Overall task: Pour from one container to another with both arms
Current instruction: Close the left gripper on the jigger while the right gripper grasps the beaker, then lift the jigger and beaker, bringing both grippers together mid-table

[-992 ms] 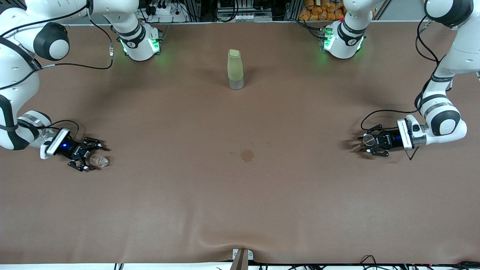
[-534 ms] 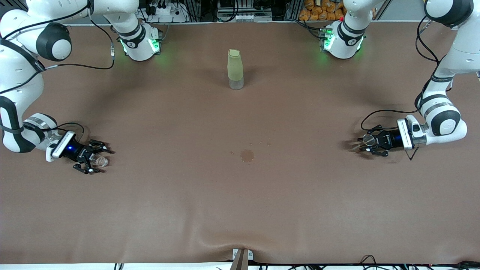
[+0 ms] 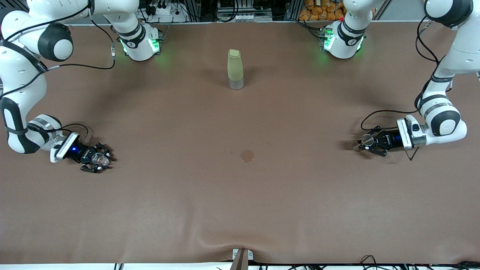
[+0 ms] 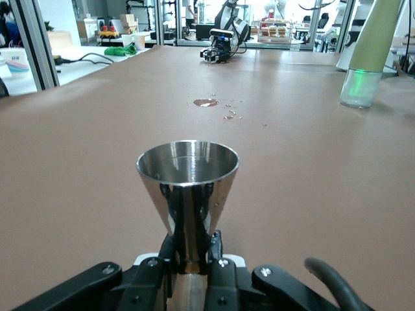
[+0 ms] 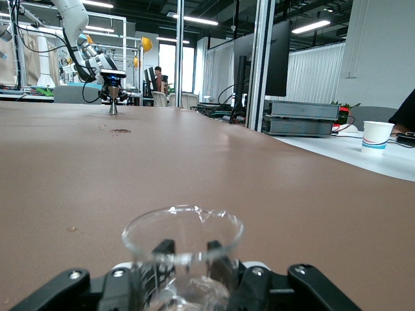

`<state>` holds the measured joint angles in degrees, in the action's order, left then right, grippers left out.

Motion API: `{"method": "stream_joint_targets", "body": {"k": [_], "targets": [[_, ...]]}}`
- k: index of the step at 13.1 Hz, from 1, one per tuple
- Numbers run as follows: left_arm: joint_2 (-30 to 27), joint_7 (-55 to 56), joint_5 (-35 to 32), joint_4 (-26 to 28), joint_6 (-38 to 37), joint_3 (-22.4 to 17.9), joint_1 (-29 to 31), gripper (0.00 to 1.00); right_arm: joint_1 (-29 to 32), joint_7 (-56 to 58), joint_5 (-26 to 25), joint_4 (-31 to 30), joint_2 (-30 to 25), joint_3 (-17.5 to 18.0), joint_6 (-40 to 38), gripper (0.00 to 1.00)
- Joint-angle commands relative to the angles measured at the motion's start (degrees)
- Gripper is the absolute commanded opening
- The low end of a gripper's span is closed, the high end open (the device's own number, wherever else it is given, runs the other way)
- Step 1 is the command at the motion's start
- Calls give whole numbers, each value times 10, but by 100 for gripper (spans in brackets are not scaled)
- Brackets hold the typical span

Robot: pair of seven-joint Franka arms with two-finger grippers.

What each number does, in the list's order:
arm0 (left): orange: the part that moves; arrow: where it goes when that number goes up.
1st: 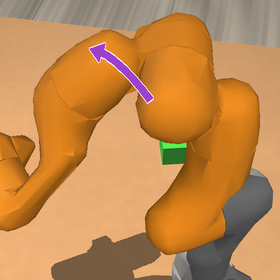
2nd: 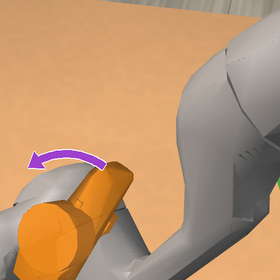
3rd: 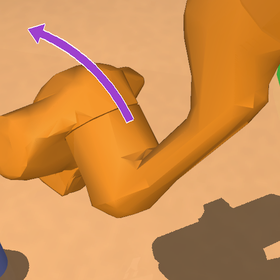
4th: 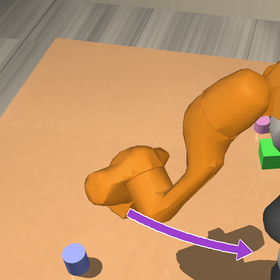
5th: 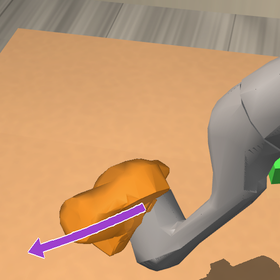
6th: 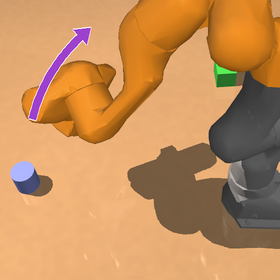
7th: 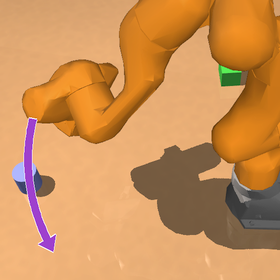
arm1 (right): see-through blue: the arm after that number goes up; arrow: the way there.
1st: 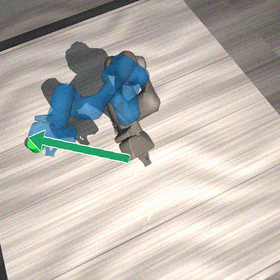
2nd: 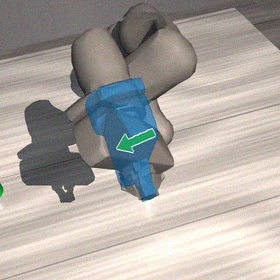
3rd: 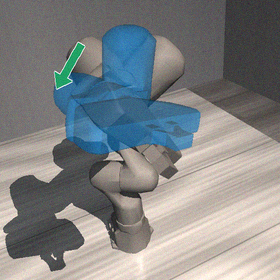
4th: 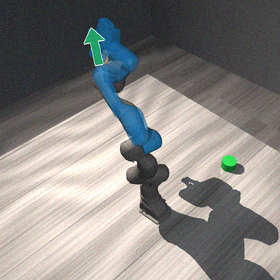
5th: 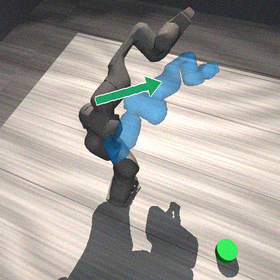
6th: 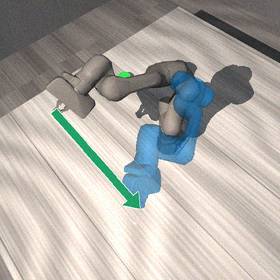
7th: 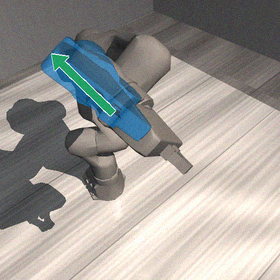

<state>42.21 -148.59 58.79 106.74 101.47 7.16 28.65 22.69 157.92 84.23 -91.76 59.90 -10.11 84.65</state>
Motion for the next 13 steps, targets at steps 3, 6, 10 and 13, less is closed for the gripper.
{"method": "stream_joint_targets", "body": {"k": [3, 6, 10, 13], "targets": [[0, 36, 11, -54, -38, 61, 2, 0, -22, 0, 16, -17, -4, 1, -5, 0], [-2, 79, 11, -94, -35, 122, -20, 0, -59, -62, 16, -37, -43, 1, -6, 0], [-13, 124, 39, -110, 23, 142, -126, 0, -110, -164, 16, -76, -105, 1, -29, 0], [-13, 146, 98, -134, 73, 142, -217, 0, -140, -232, 17, -106, -150, 2, -49, 0]]}}
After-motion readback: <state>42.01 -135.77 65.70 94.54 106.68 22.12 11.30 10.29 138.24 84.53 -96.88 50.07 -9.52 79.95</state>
